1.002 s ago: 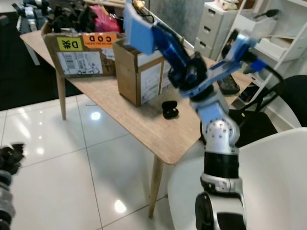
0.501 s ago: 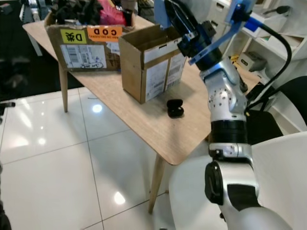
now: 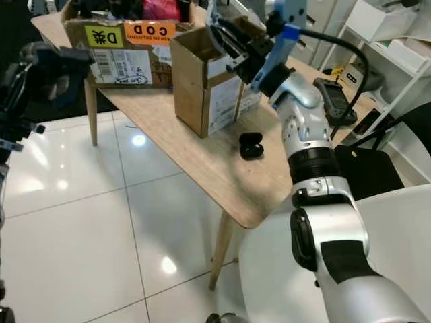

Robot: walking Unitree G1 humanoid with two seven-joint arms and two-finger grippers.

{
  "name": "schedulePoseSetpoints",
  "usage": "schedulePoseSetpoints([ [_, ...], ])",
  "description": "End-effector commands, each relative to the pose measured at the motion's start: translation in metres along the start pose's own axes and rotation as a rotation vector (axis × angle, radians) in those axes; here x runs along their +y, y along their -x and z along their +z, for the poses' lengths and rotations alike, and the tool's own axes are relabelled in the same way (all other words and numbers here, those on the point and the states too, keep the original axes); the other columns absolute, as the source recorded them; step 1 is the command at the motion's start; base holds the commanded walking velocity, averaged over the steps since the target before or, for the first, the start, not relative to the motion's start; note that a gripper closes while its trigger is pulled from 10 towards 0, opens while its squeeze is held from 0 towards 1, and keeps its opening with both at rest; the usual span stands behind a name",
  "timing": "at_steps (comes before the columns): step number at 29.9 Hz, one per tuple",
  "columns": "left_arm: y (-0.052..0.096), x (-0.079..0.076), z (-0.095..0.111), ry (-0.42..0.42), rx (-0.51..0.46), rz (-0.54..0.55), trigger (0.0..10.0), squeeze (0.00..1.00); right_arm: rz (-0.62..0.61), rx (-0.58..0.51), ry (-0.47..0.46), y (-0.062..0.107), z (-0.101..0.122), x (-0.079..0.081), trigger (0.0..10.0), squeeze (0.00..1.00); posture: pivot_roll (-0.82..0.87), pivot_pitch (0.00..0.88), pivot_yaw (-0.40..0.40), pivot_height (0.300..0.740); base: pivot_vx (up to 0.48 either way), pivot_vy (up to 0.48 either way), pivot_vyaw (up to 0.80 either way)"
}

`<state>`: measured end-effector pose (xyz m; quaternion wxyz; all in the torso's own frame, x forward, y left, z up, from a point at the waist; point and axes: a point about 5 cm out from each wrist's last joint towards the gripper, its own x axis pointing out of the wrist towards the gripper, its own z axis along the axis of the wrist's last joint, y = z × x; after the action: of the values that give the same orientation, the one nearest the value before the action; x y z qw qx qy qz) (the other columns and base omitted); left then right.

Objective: Picking trash to rubbish bin

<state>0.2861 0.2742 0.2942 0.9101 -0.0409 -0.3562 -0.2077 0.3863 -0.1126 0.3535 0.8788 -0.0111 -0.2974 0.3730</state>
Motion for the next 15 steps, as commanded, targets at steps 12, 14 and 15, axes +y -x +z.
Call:
schedulePoseSetpoints([
  [12, -0.025, -0.049, -0.01, 0.151, -0.011, -0.109, 10.0, 0.0, 0.072, -0.11, 0.036, -0.017, 0.026, -0.002, 10.0, 0.0, 0.1, 0.232, -0.072, 0.74, 0.0, 0.0, 0.0],
  [14, -0.028, -0.056, -0.012, 0.167, -0.008, -0.12, 10.0, 0.0, 0.063, -0.106, 0.041, -0.019, 0.027, -0.004, 10.0, 0.0, 0.1, 0.235, -0.071, 0.74, 0.0, 0.0, 0.0],
  [15, -0.028, -0.056, -0.012, 0.167, -0.008, -0.12, 10.0, 0.0, 0.063, -0.106, 0.041, -0.019, 0.027, -0.004, 10.0, 0.0, 0.1, 0.235, -0.071, 0.74, 0.0, 0.0, 0.0],
])
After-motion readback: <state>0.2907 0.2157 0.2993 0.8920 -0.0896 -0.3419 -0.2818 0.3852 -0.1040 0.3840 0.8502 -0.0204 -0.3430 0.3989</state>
